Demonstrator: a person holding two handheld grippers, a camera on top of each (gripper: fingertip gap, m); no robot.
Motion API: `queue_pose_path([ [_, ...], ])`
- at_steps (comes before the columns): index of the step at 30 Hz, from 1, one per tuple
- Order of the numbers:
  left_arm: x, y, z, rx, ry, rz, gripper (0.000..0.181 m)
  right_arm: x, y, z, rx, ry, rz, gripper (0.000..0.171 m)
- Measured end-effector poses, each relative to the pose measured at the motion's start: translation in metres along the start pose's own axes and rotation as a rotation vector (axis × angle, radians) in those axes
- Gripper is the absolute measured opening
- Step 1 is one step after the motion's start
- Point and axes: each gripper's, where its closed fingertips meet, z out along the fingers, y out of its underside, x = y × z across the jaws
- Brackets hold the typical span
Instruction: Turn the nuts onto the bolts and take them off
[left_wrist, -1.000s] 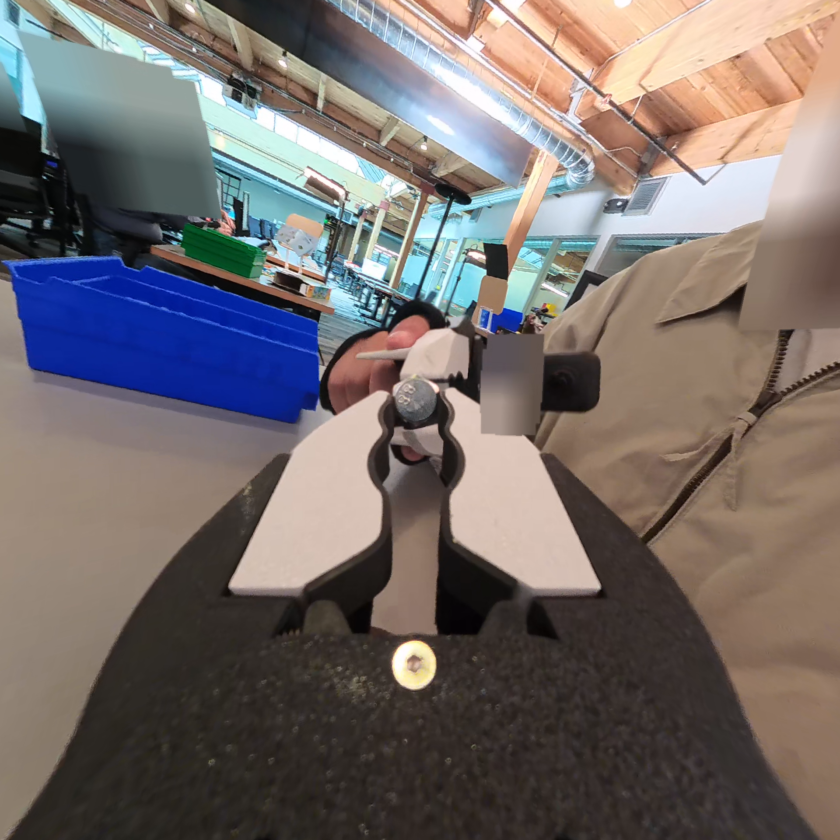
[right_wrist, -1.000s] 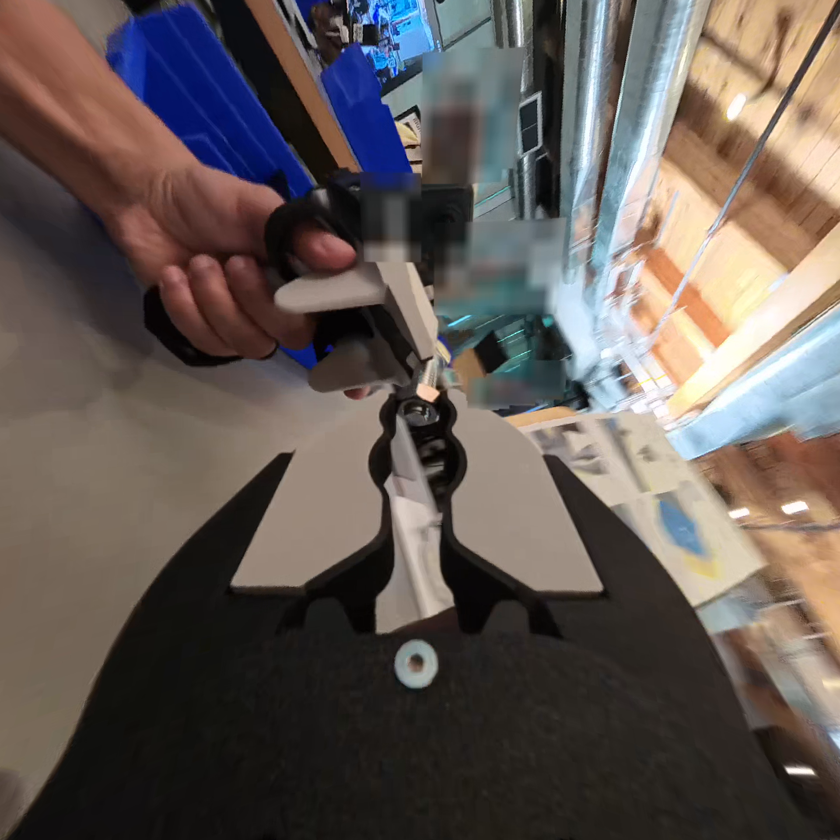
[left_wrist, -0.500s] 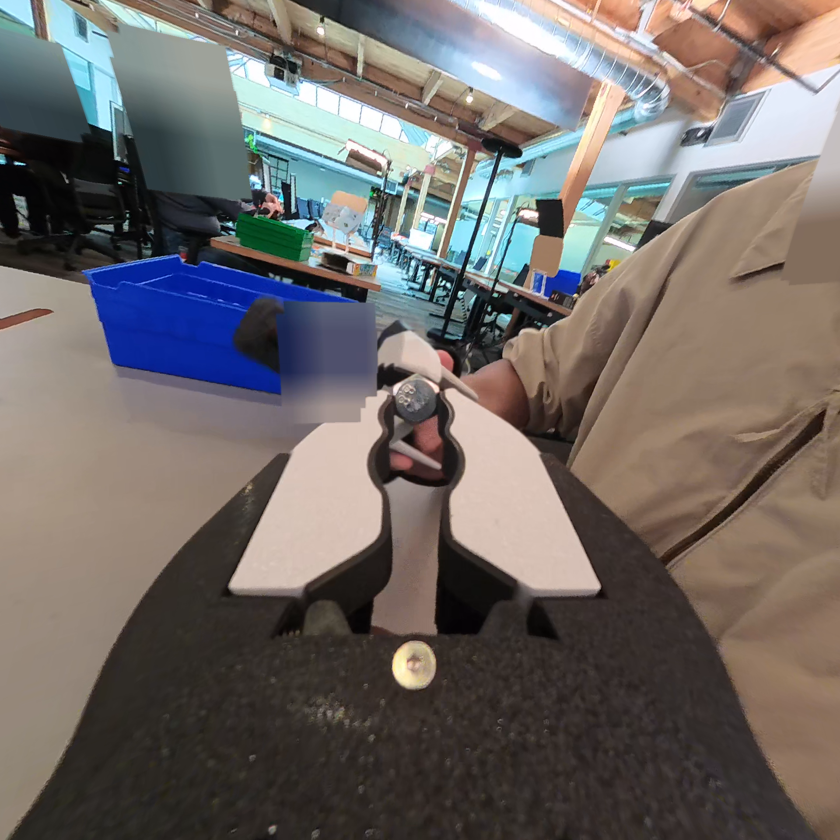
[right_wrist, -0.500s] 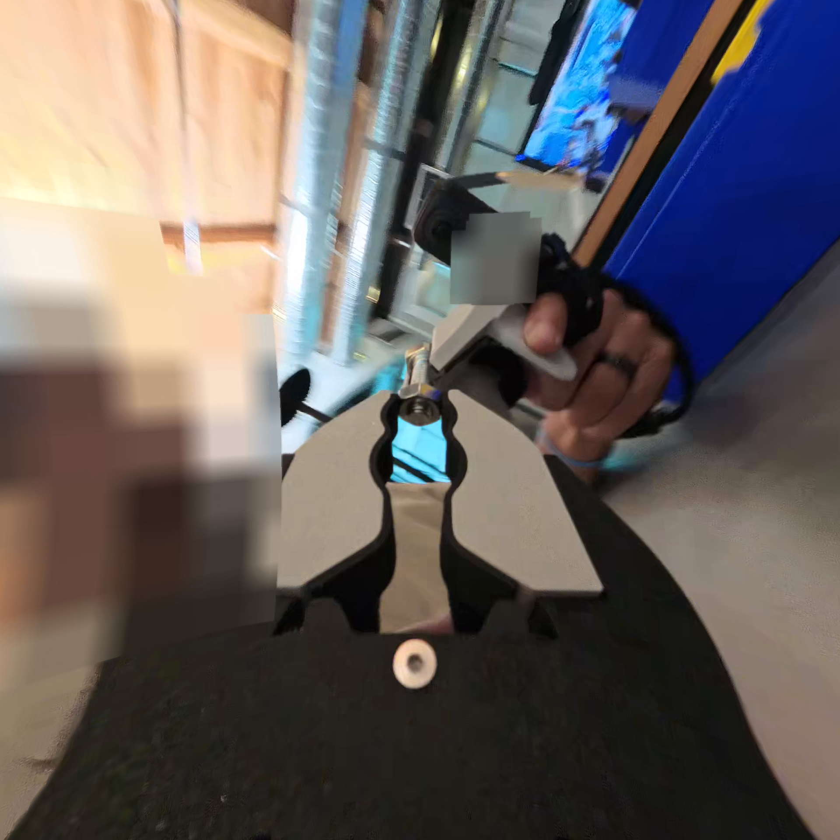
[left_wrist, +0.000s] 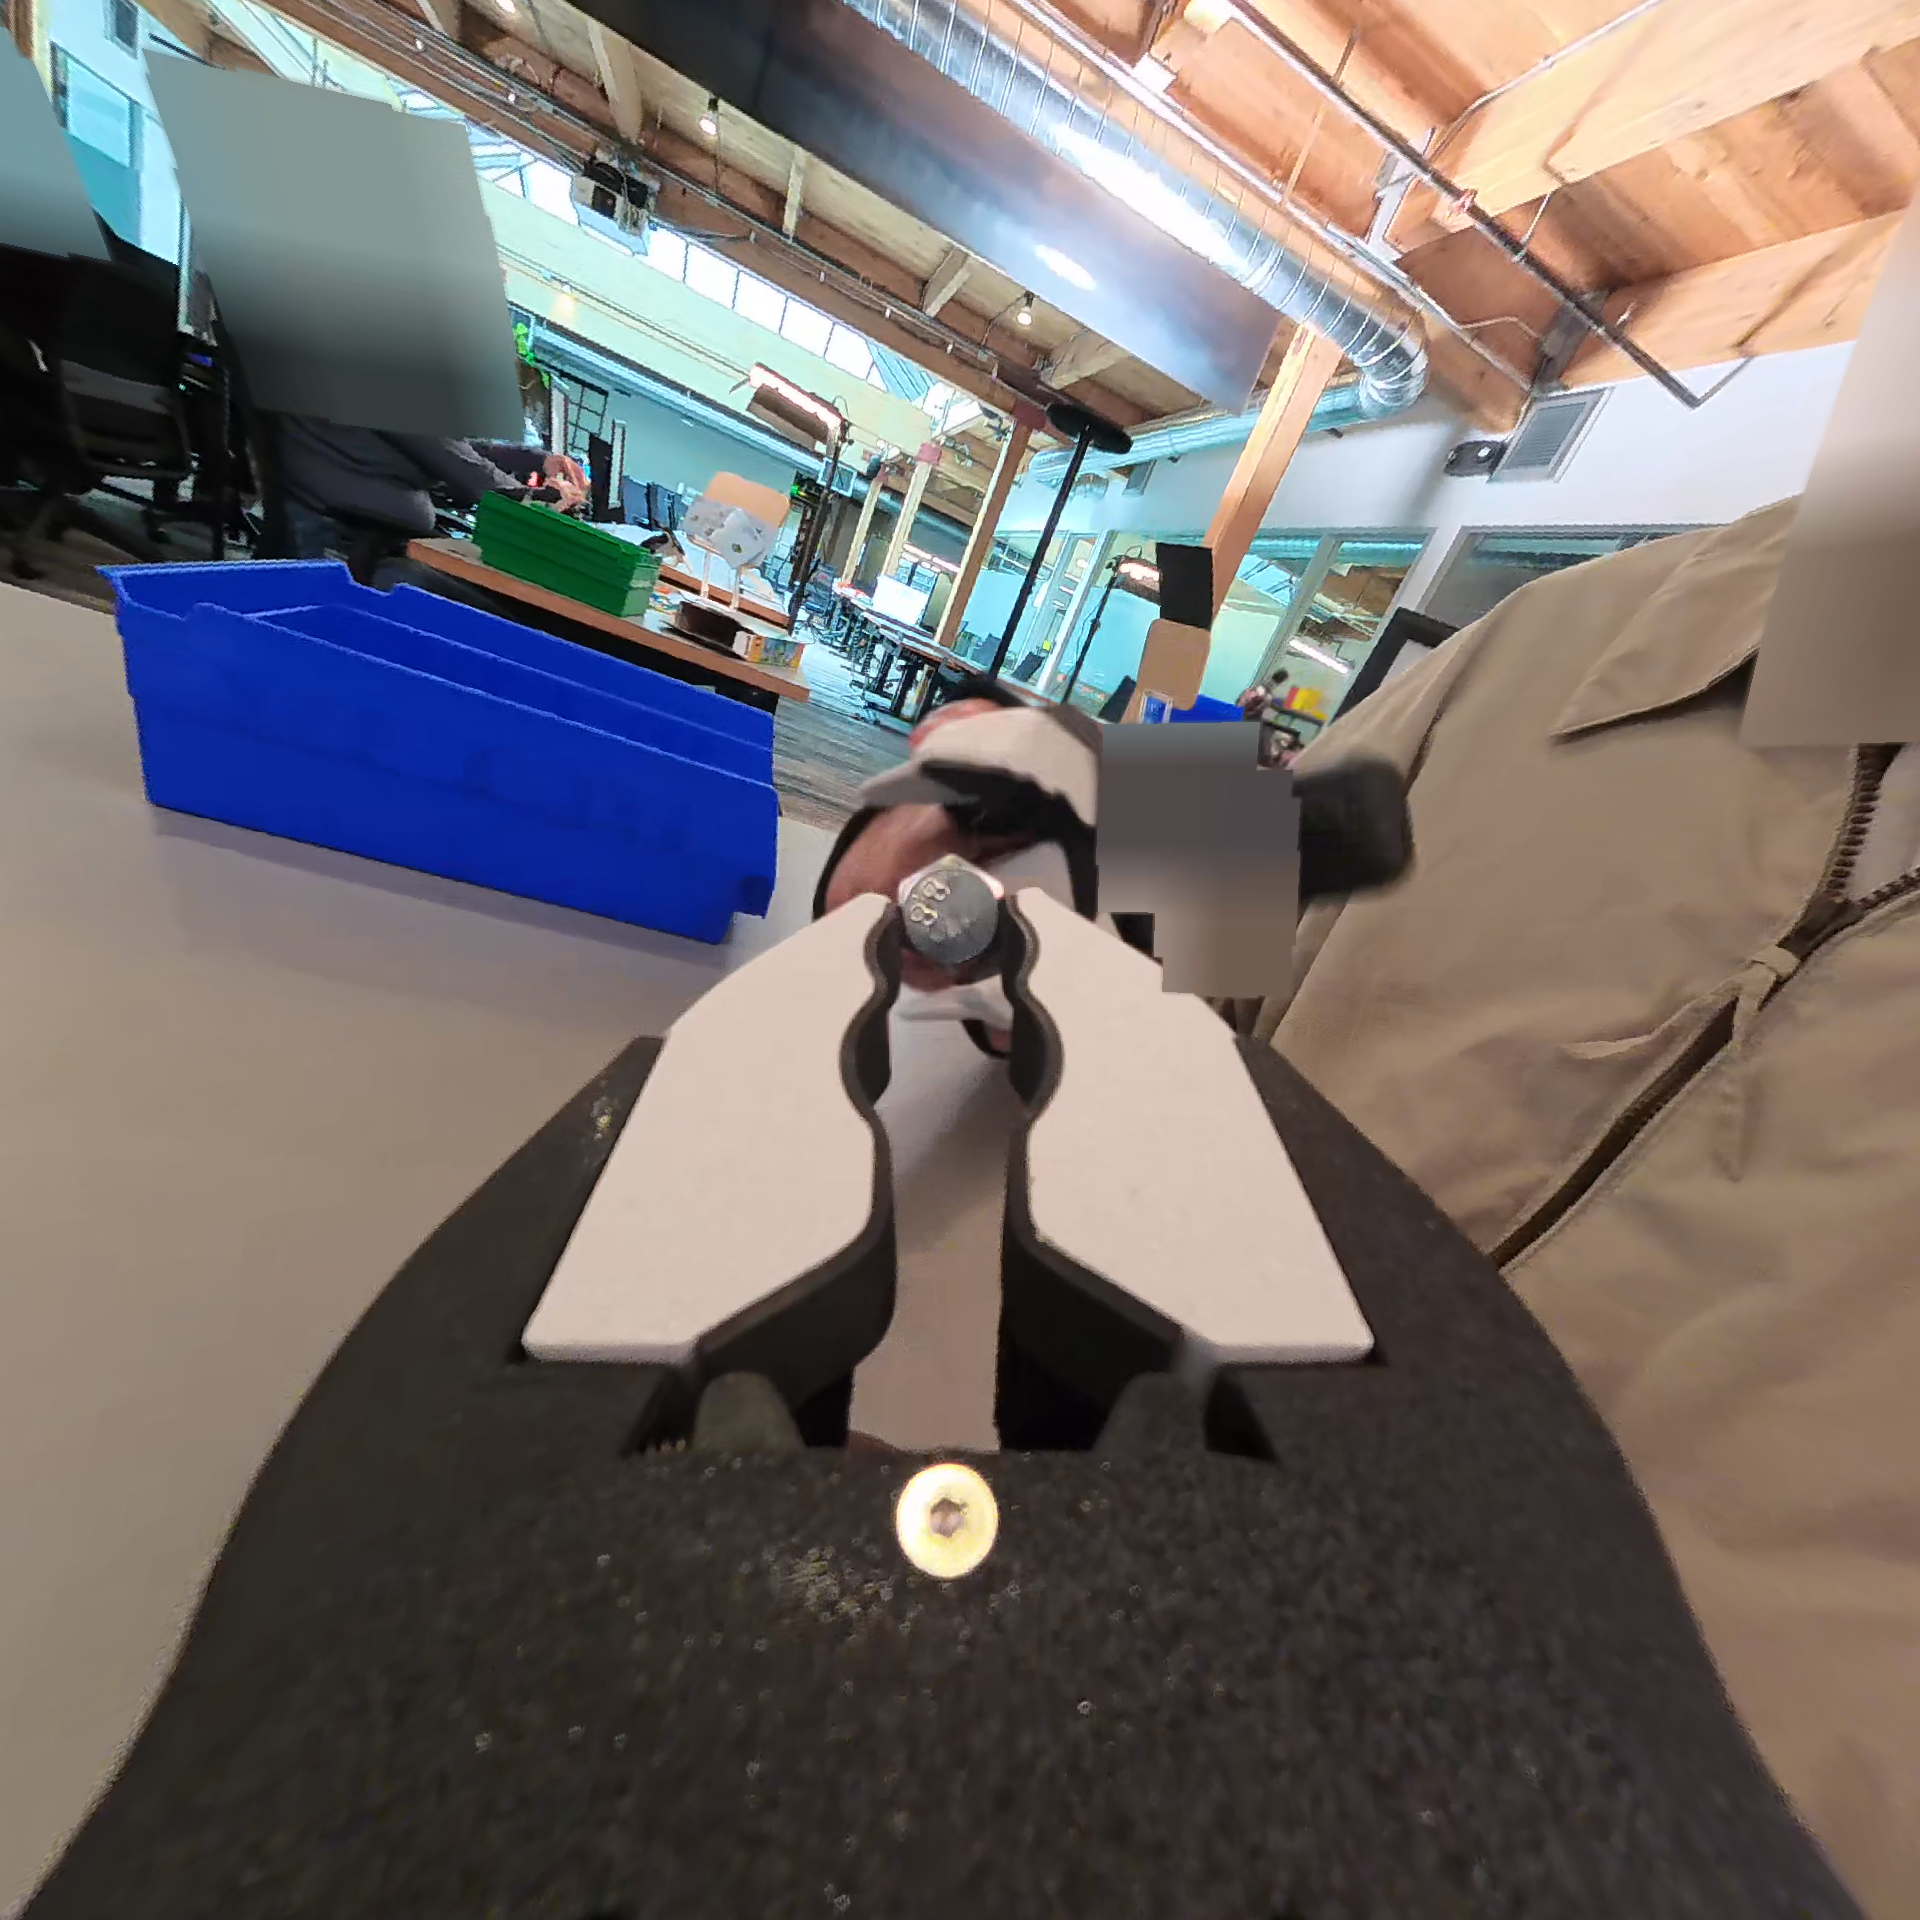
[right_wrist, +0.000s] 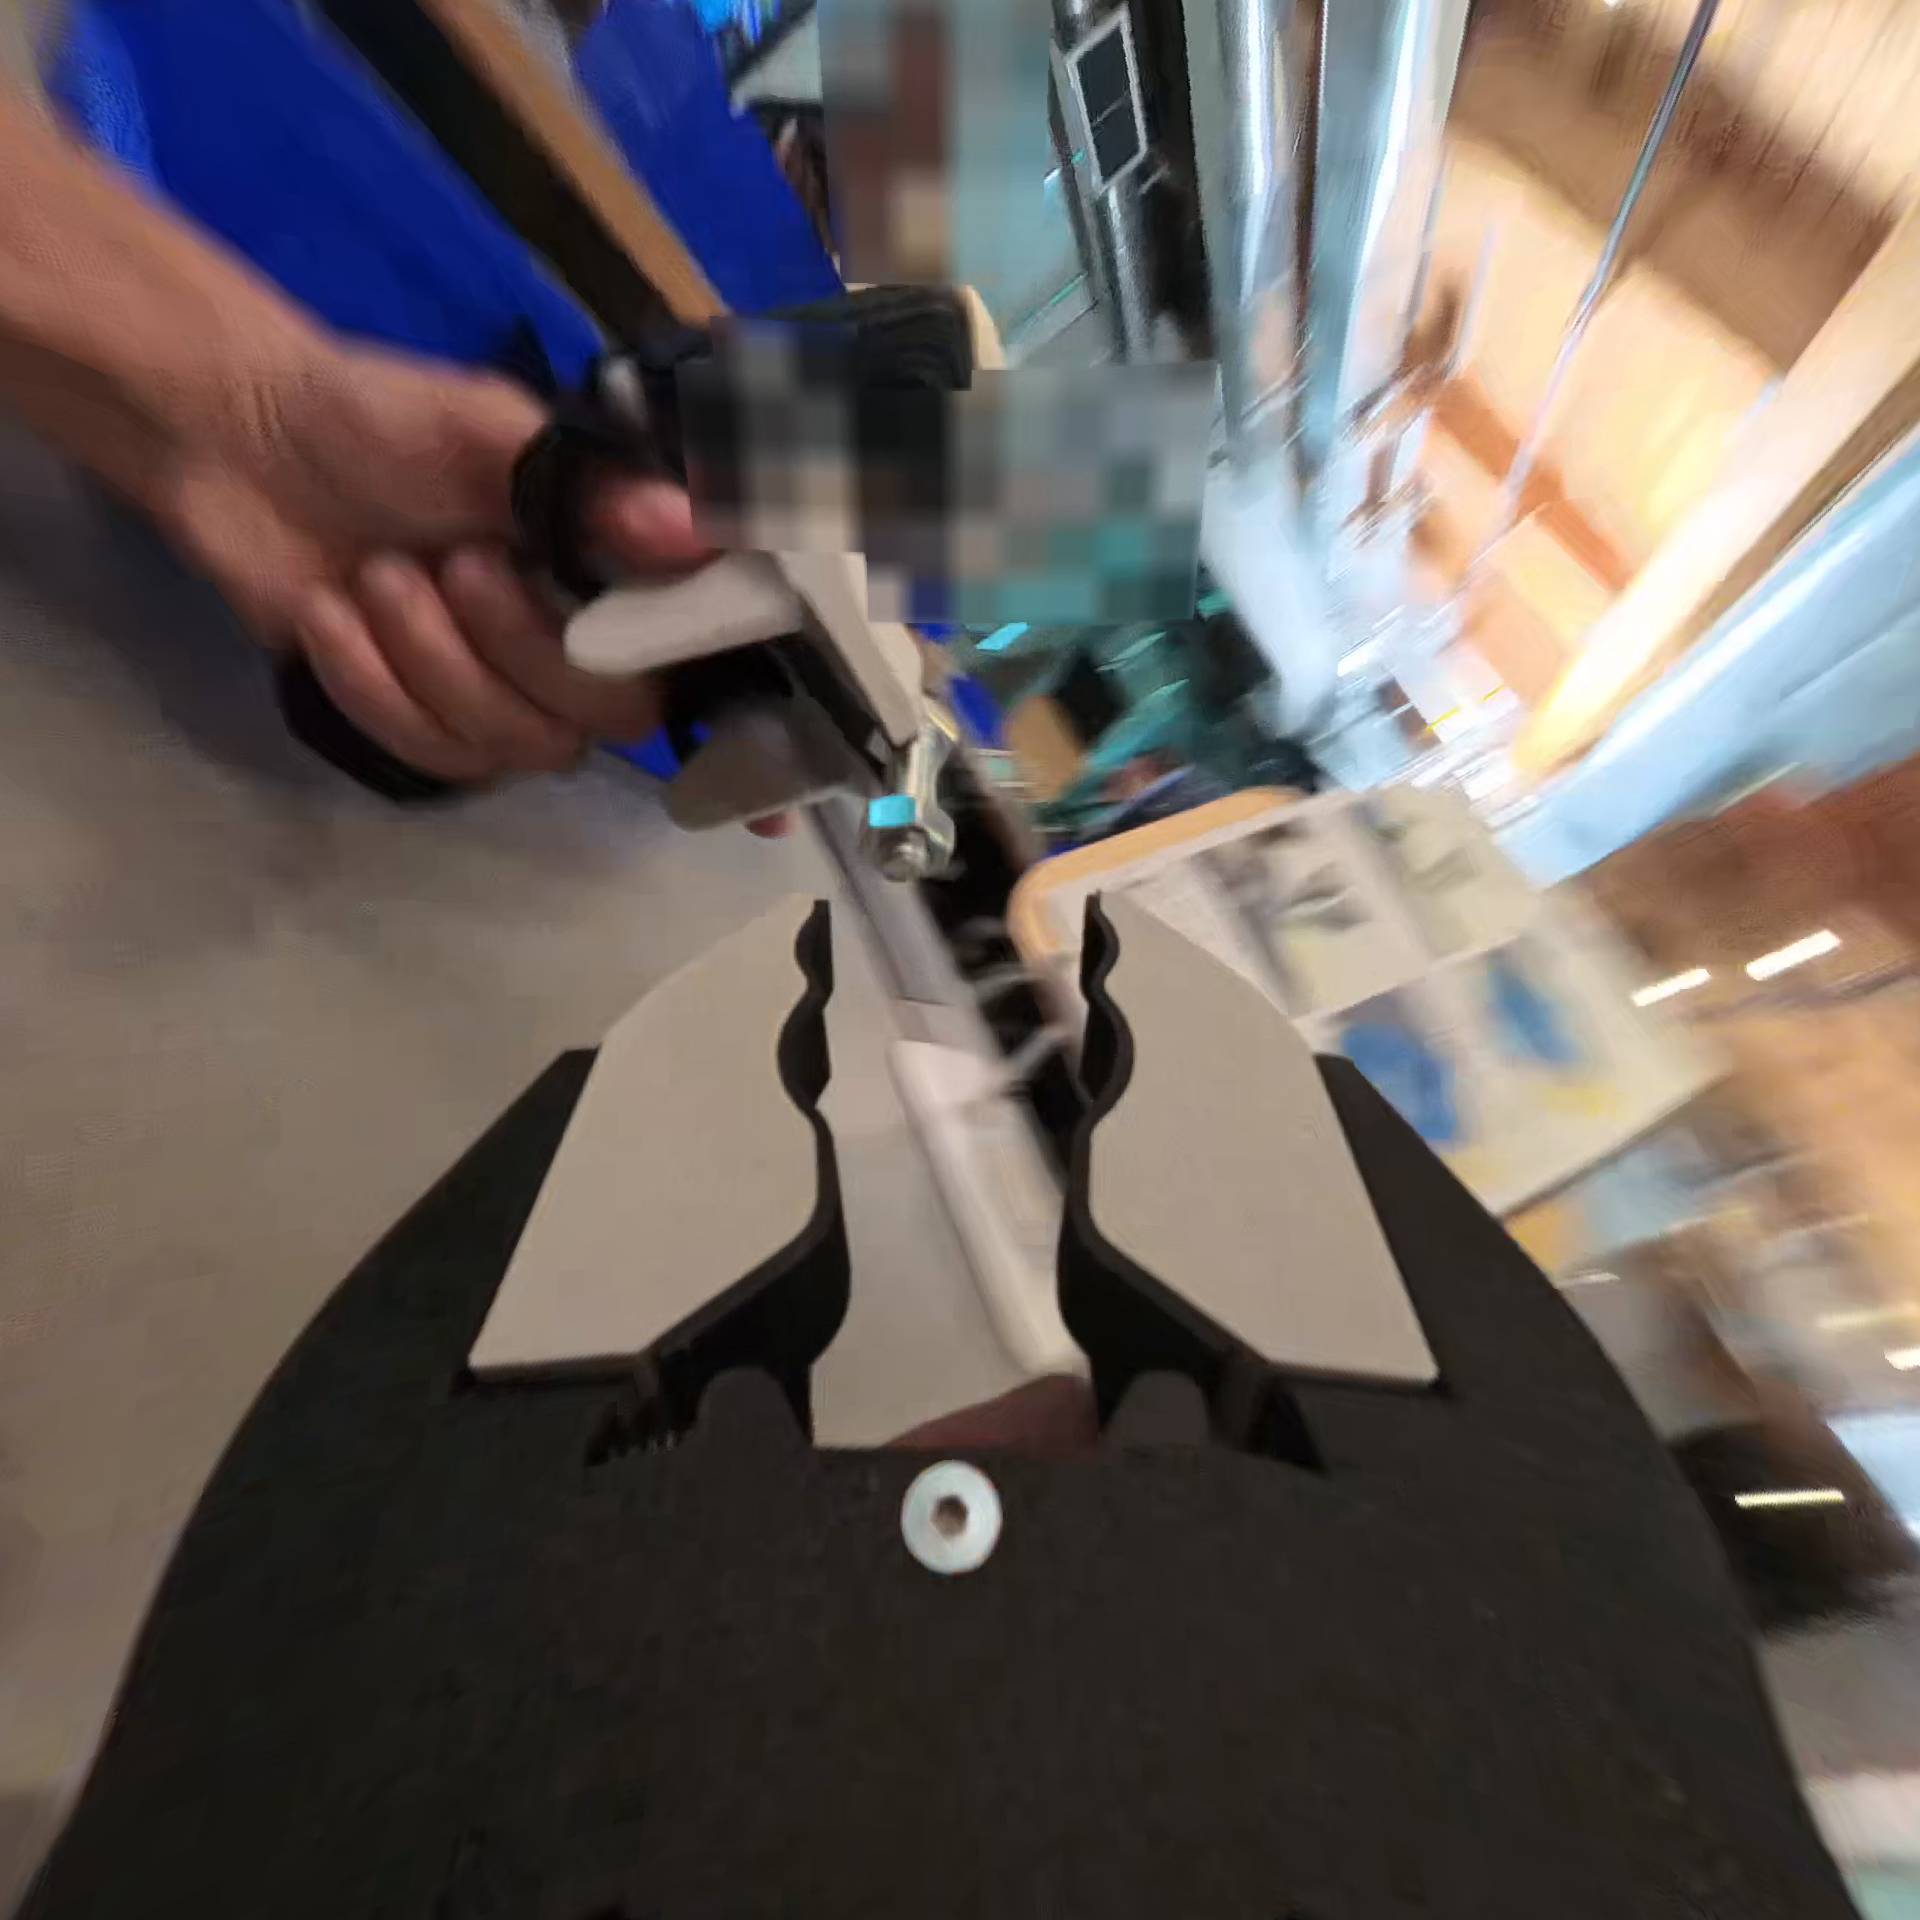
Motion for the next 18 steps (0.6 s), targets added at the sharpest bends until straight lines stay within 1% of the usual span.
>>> queue_pose_path([
  [1, 0.000, 0.001, 0.001, 0.000, 0.008, -0.008, 0.017, -0.002, -0.005, 0.001, -0.006, 0.044, -0.195, 0.043],
  [2, 0.002, 0.002, 0.002, -0.003, 0.022, -0.020, 0.017, -0.007, -0.011, 0.003, 0.005, 0.056, -0.321, 0.041],
  [3, 0.003, 0.003, 0.002, -0.003, 0.031, -0.026, 0.017, -0.013, -0.017, 0.005, 0.021, 0.047, -0.373, 0.041],
  [5, 0.006, 0.004, 0.004, -0.009, 0.052, -0.037, 0.017, -0.016, -0.022, 0.010, 0.032, 0.033, -0.384, 0.040],
  [6, 0.006, 0.004, 0.005, -0.006, 0.052, -0.035, 0.017, -0.015, -0.021, 0.013, 0.024, 0.028, -0.393, 0.032],
  [7, 0.007, 0.004, 0.005, -0.007, 0.055, -0.033, 0.017, -0.013, -0.019, 0.015, 0.019, 0.028, -0.398, 0.021],
  [8, 0.008, 0.004, 0.006, -0.006, 0.057, -0.033, 0.017, -0.012, -0.019, 0.016, 0.025, 0.019, -0.388, 0.014],
  [9, 0.008, 0.003, 0.005, -0.005, 0.049, -0.027, 0.017, -0.011, -0.019, 0.016, 0.031, -0.004, -0.346, 0.014],
  [10, 0.007, 0.003, 0.005, -0.007, 0.043, -0.020, 0.017, -0.011, -0.019, 0.017, 0.033, -0.036, -0.268, 0.013],
  [12, 0.009, 0.002, 0.005, -0.010, 0.044, -0.006, 0.017, -0.011, -0.021, 0.016, 0.056, -0.129, -0.013, 0.013],
  [18, 0.013, 0.003, 0.006, -0.034, 0.029, 0.040, 0.017, -0.009, -0.024, 0.014, 0.169, -0.514, 1.040, 0.012],
])
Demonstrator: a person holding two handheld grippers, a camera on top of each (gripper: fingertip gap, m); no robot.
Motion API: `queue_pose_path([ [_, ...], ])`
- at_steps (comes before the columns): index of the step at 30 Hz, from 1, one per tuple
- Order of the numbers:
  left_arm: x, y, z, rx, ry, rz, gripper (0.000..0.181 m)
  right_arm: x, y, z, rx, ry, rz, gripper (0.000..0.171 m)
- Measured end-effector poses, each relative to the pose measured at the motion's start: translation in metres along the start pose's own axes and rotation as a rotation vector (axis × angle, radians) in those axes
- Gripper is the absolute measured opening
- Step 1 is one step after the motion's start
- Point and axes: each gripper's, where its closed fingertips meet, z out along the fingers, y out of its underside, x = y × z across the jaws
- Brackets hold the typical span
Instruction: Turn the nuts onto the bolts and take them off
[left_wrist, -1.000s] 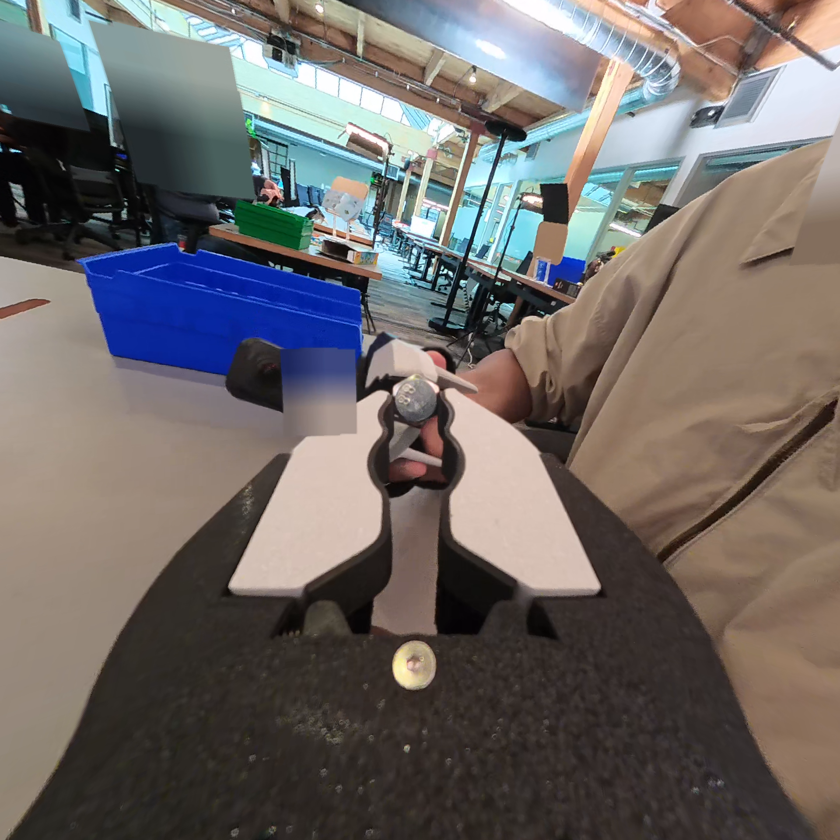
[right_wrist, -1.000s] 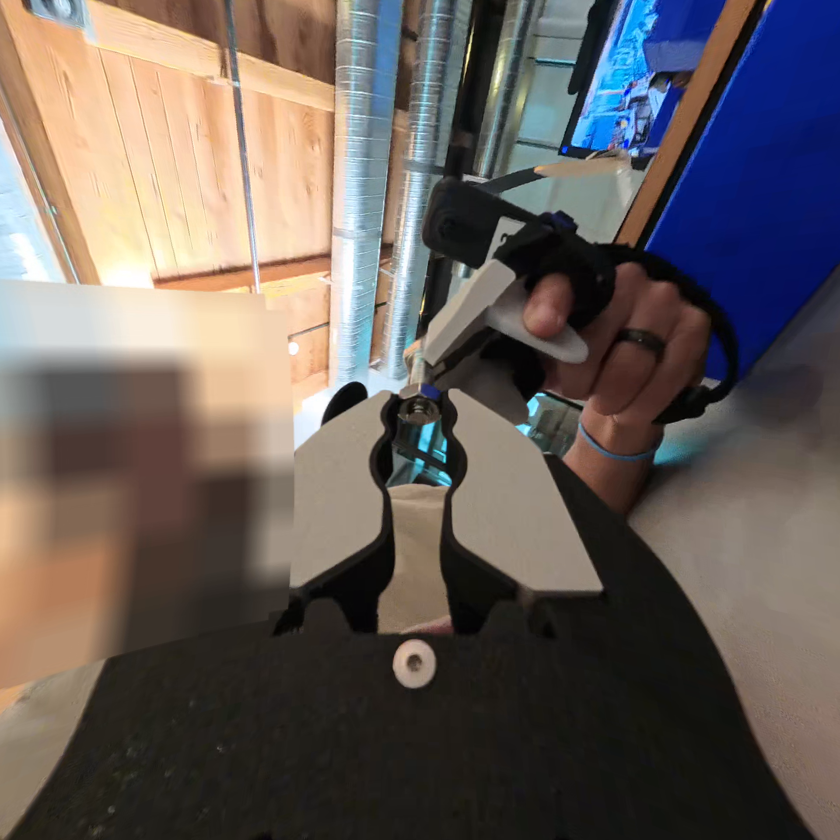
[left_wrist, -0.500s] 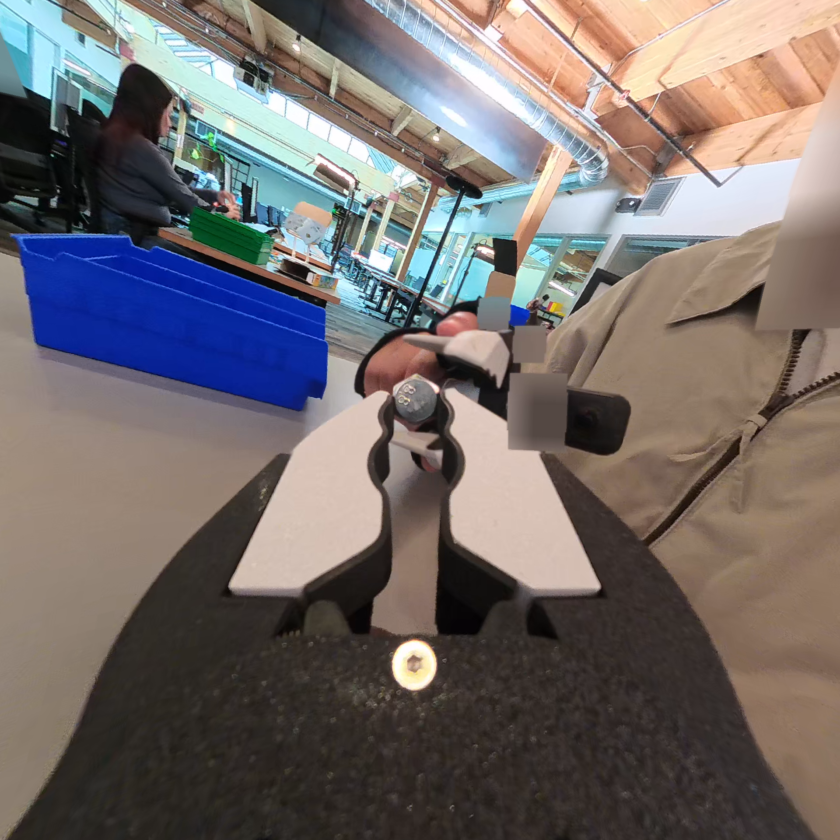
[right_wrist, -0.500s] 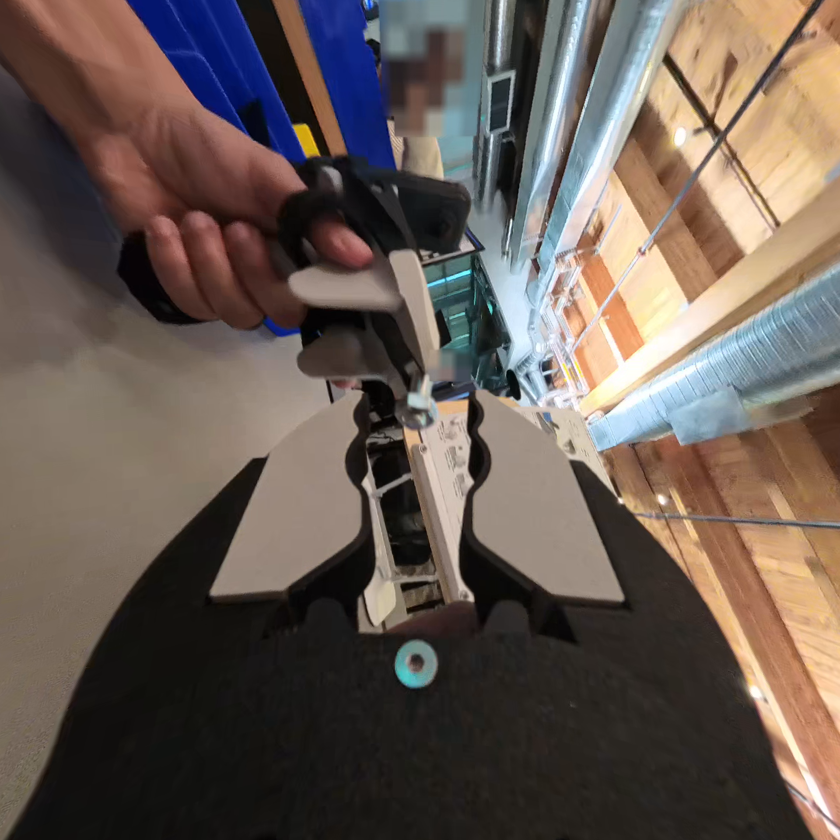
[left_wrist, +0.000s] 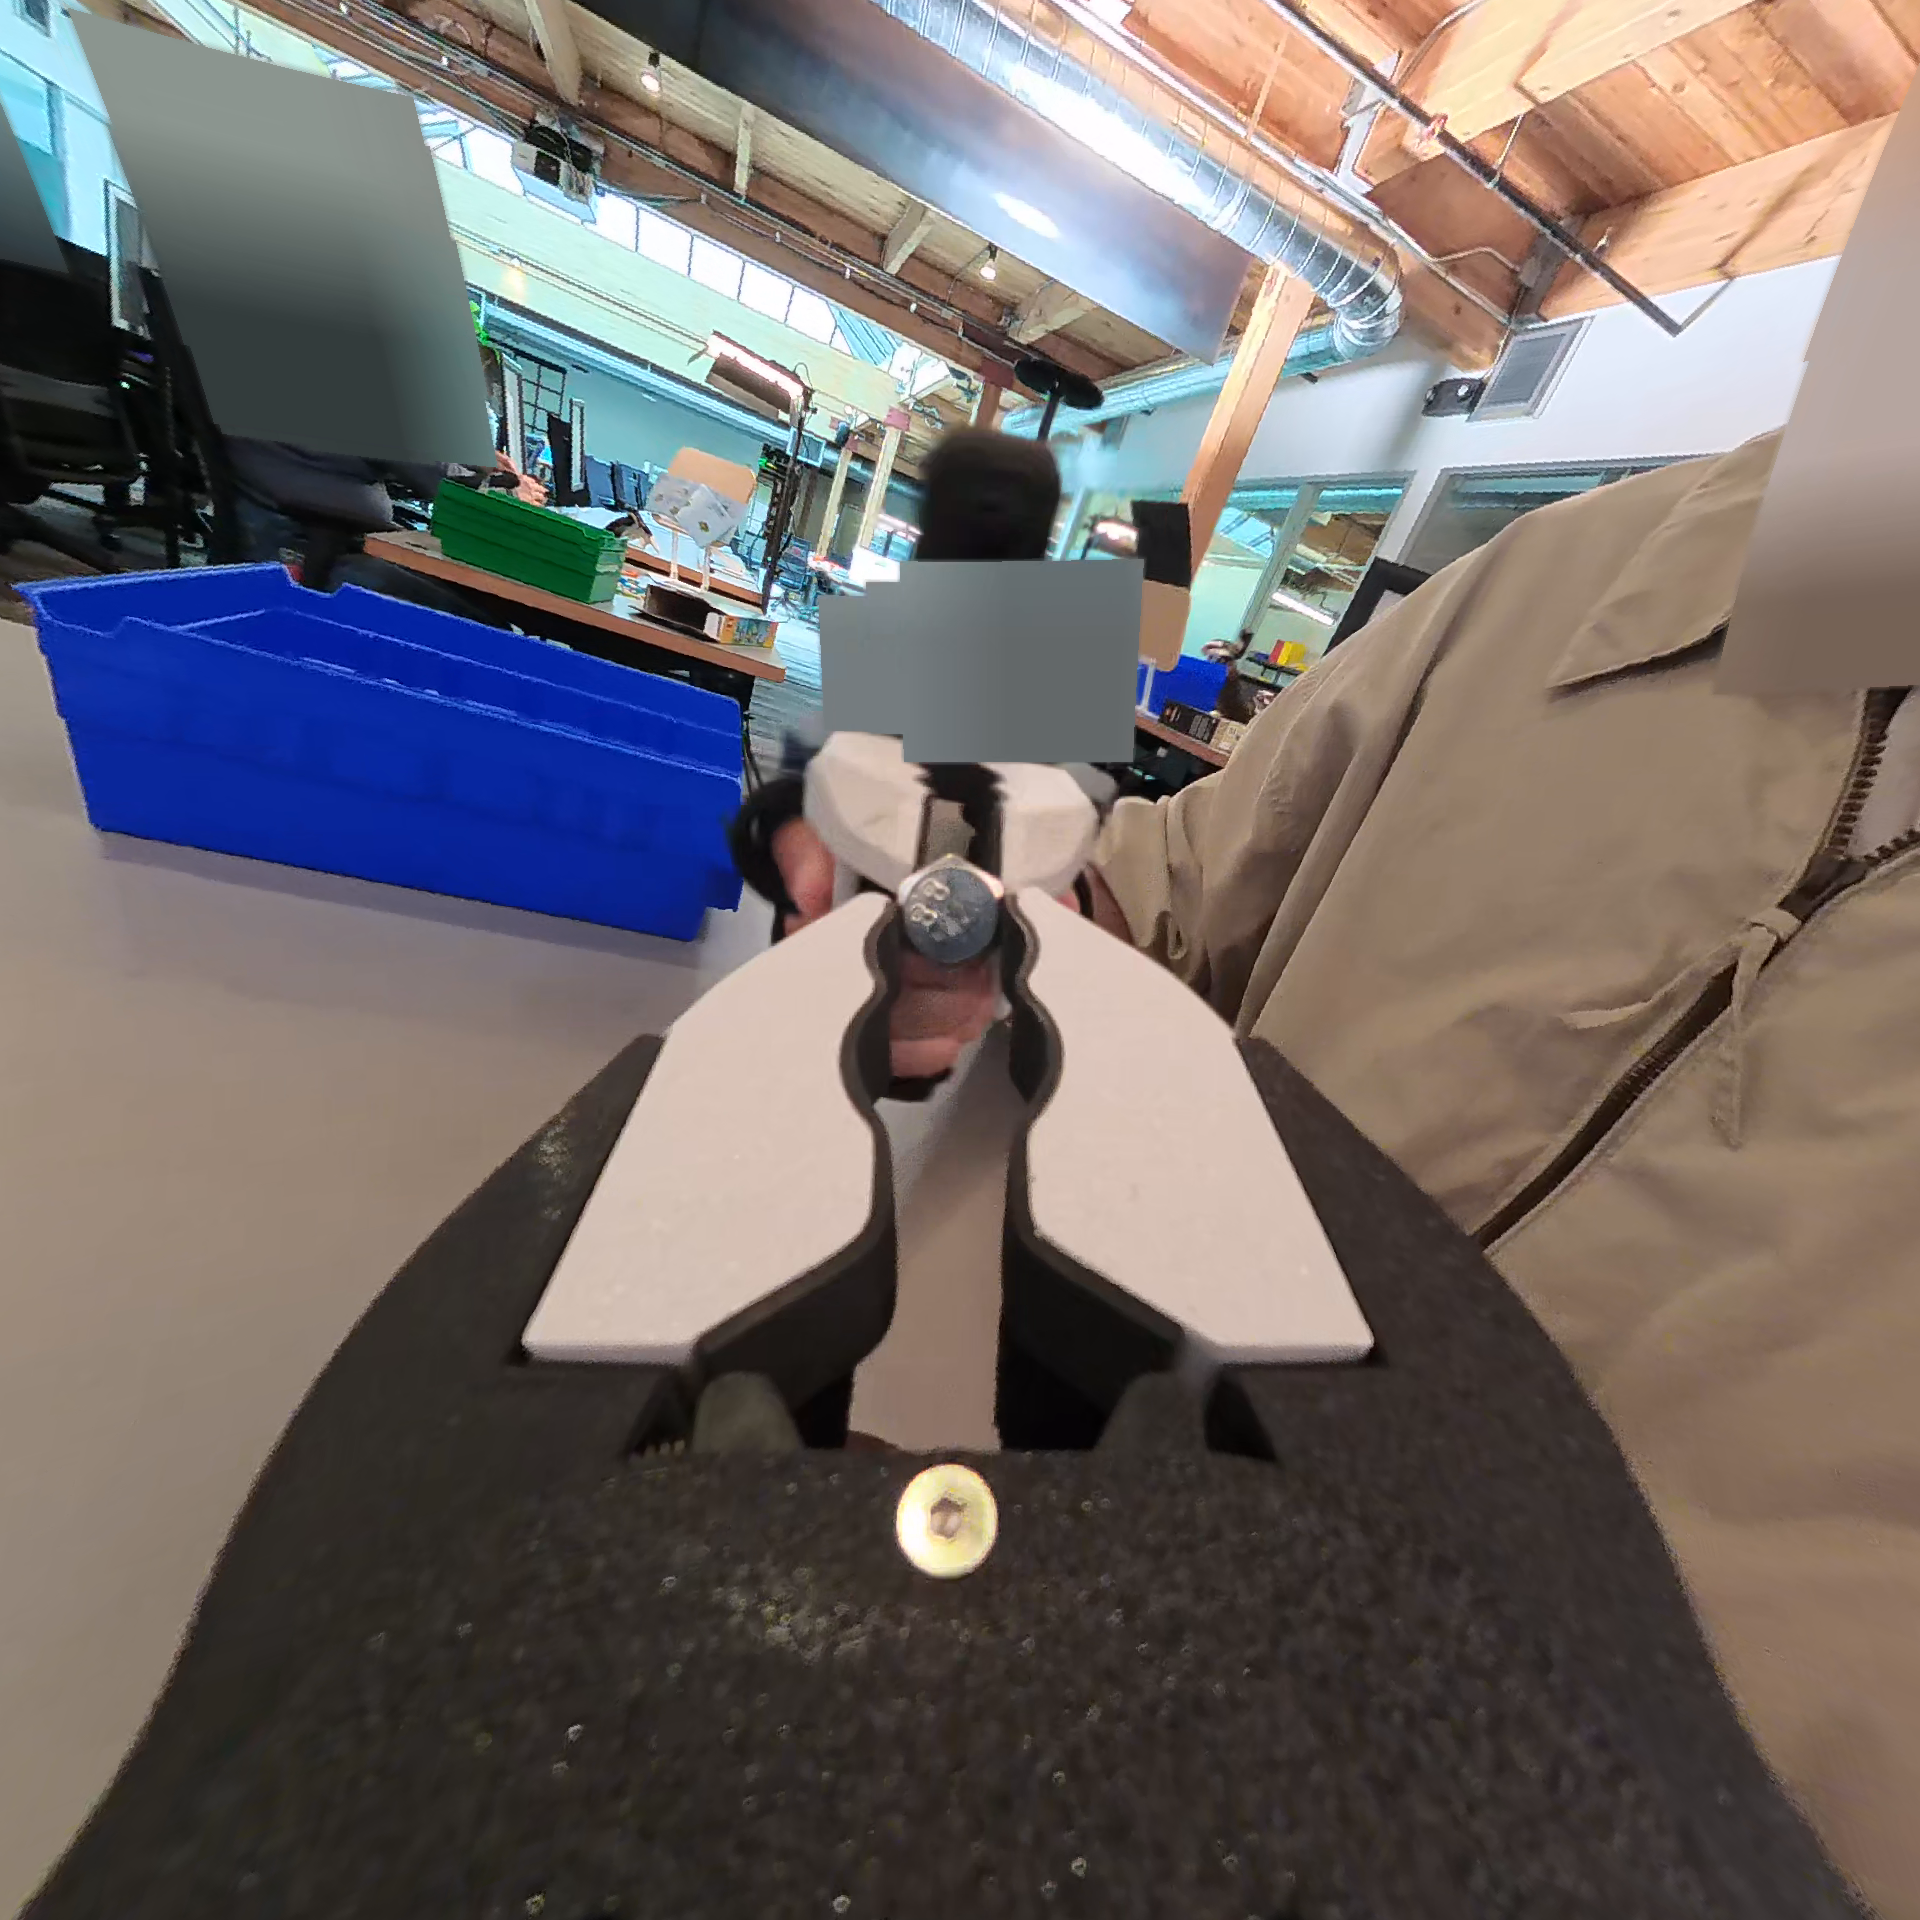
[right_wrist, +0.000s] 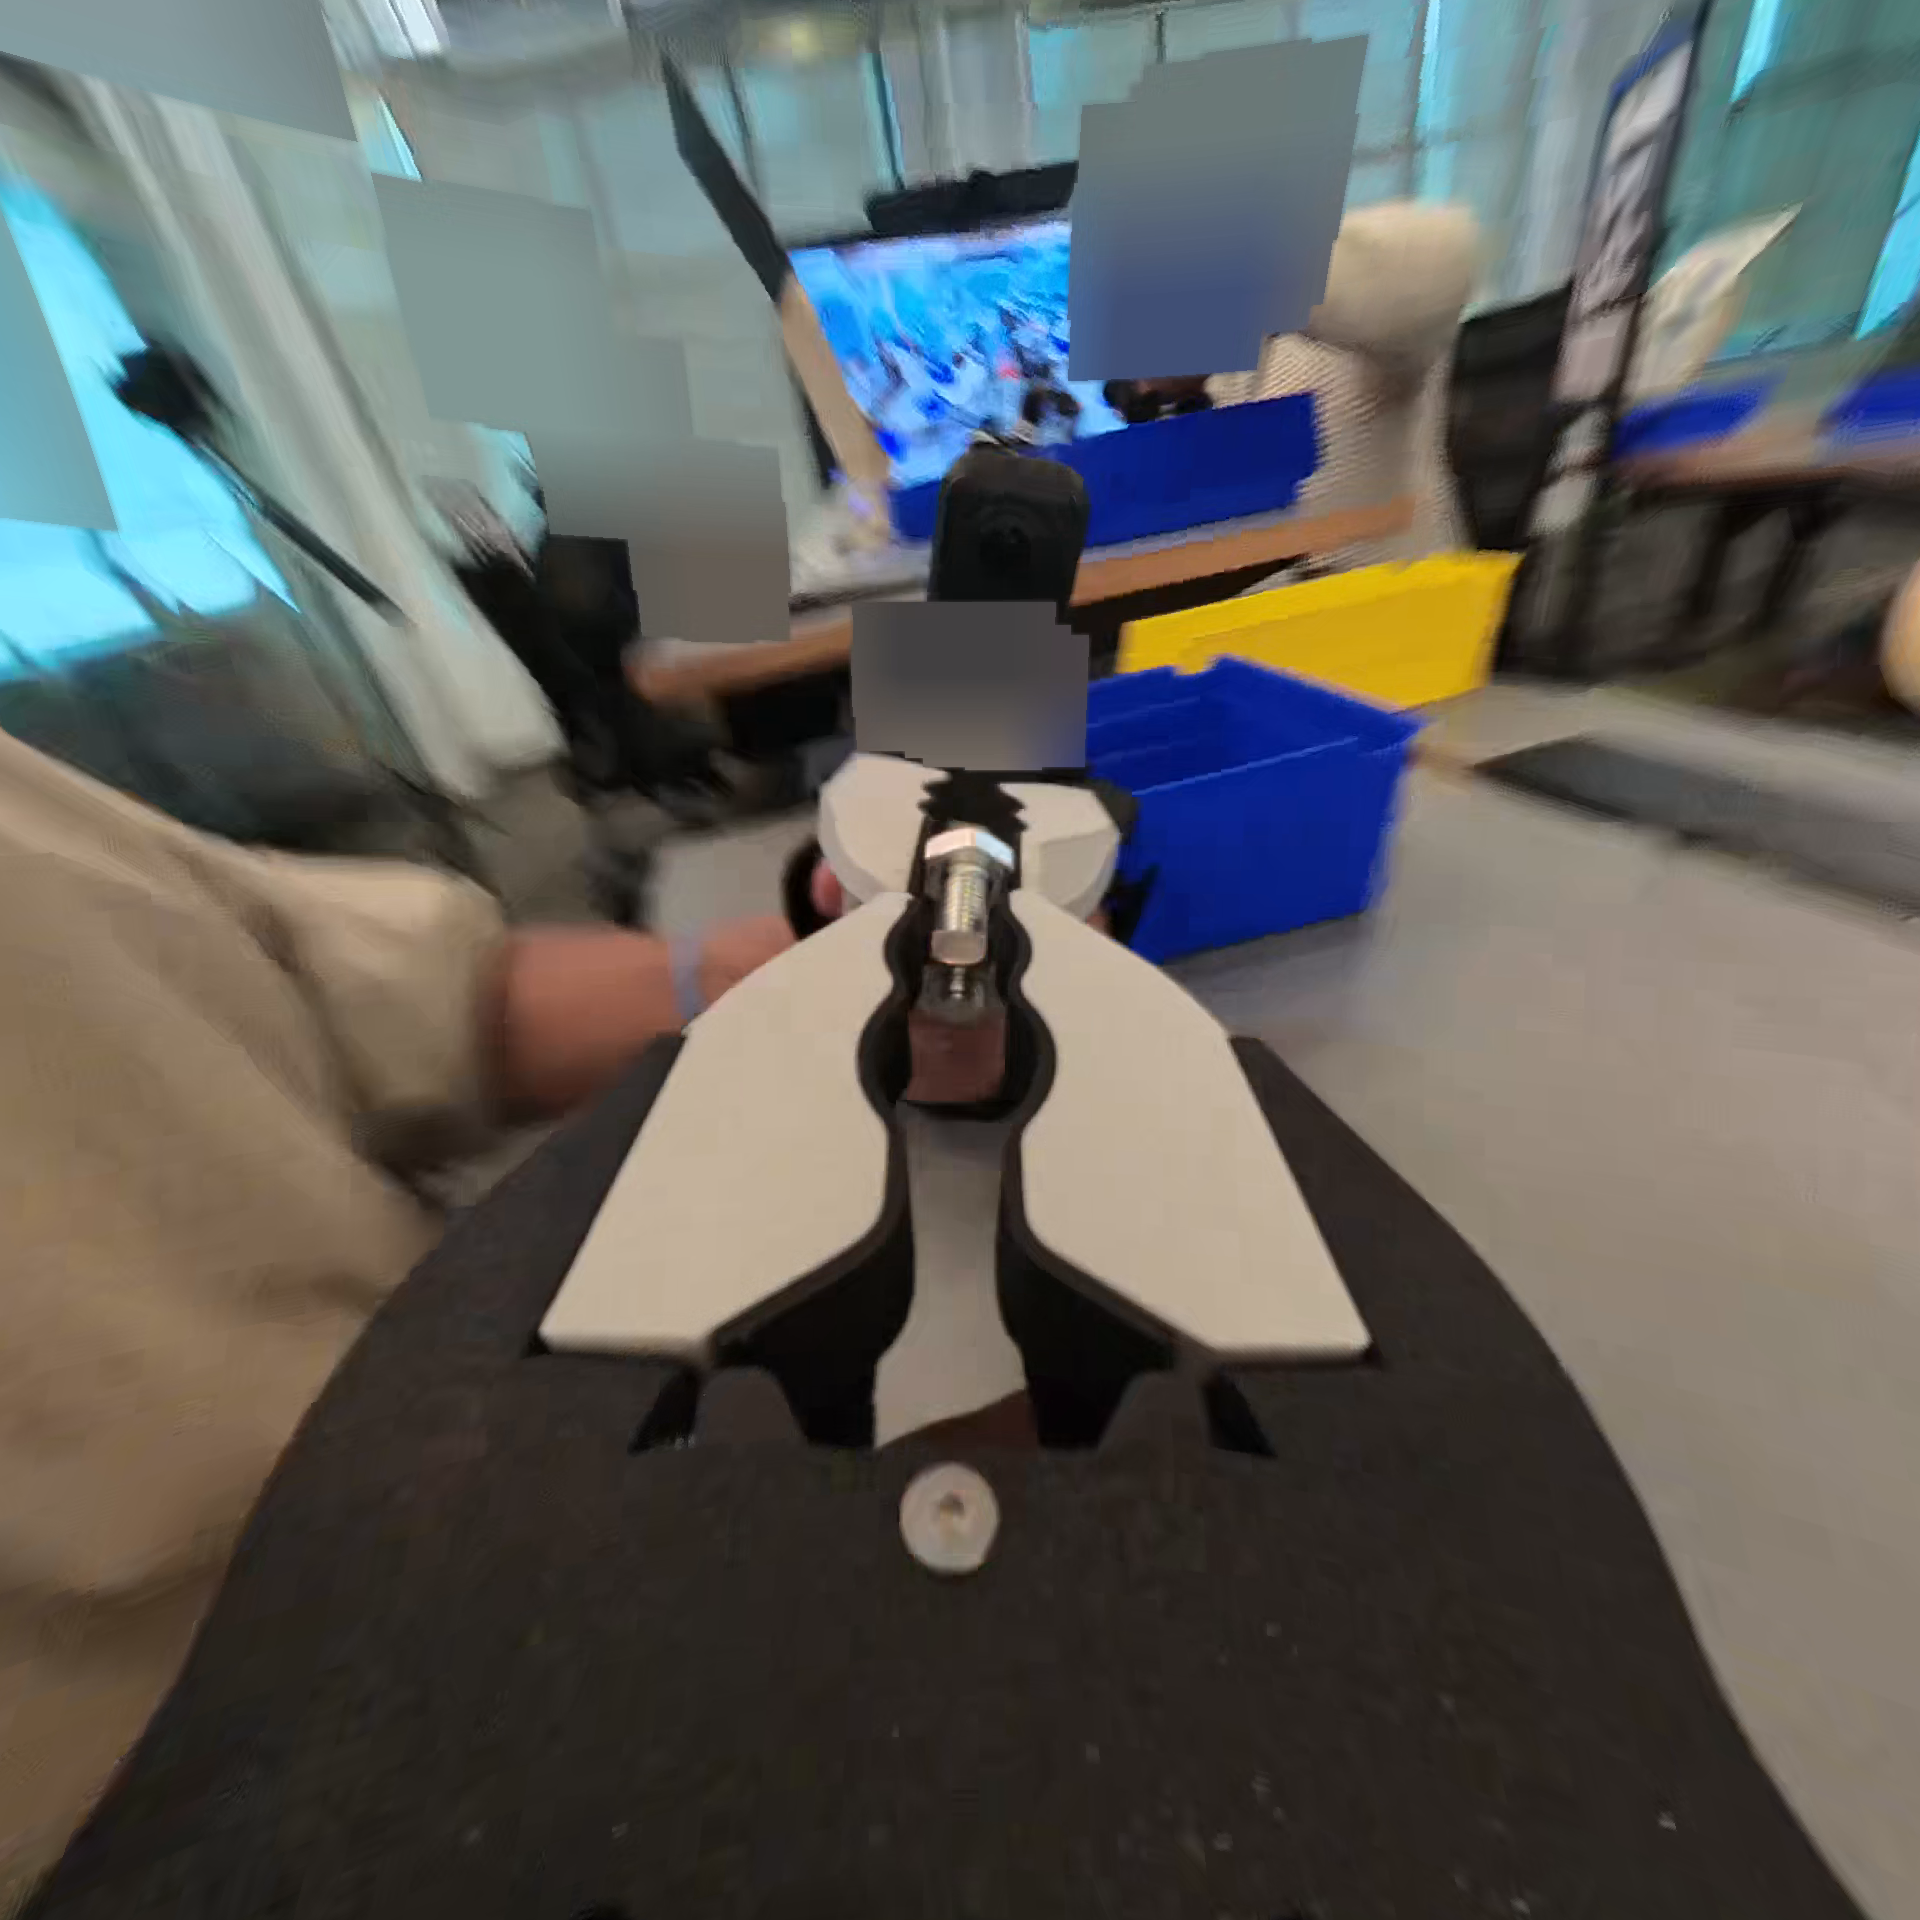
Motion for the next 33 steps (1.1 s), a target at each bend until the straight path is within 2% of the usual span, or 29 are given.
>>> queue_pose_path([
  [5, -0.005, 0.005, 0.001, -0.035, -0.047, 0.037, 0.017, 0.006, 0.001, -0.003, 0.172, -0.328, 0.814, 0.010],
  [6, -0.005, 0.007, 0.002, -0.047, -0.050, 0.044, 0.017, 0.010, 0.003, -0.004, 0.208, -0.374, 0.958, 0.000],
  [7, -0.003, 0.009, 0.003, -0.056, -0.040, 0.042, 0.017, 0.018, 0.008, -0.005, 0.255, -0.394, 1.109, 0.000],
  [8, -0.004, 0.009, 0.005, -0.056, -0.045, 0.047, 0.017, 0.024, 0.014, -0.006, 0.293, -0.422, 1.236, 0.000],
  [10, -0.007, 0.011, 0.006, -0.062, -0.064, 0.050, 0.017, 0.025, 0.020, -0.011, 0.366, -0.470, 1.283, 0.000],
  [13, -0.007, 0.004, 0.001, -0.011, -0.040, 0.011, 0.017, 0.015, 0.019, -0.015, 0.330, -0.418, 1.098, 0.003],
  [16, -0.008, -0.007, -0.006, 0.056, -0.022, -0.023, 0.017, 0.015, 0.020, -0.019, 0.207, -0.216, 0.729, 0.023],
  [19, -0.012, -0.011, -0.011, 0.081, -0.036, -0.037, 0.017, 0.015, 0.025, -0.023, 0.028, 0.011, 0.245, 0.035],
  [22, -0.014, -0.010, -0.011, 0.072, -0.045, -0.030, 0.017, 0.016, 0.028, -0.030, -0.113, 0.246, -0.334, 0.040],
  [25, -0.013, -0.009, -0.010, 0.067, -0.041, -0.037, 0.017, 0.008, 0.018, -0.033, -0.123, 0.447, -0.831, 0.027],
  [29, -0.010, -0.004, -0.006, 0.053, -0.011, -0.057, 0.017, 0.004, 0.017, -0.017, -0.187, 0.559, -1.142, 0.038],
  [33, -0.007, 0.000, -0.001, 0.042, 0.021, -0.079, 0.017, 0.004, 0.017, -0.006, -0.221, 0.530, -1.280, 0.036],
])
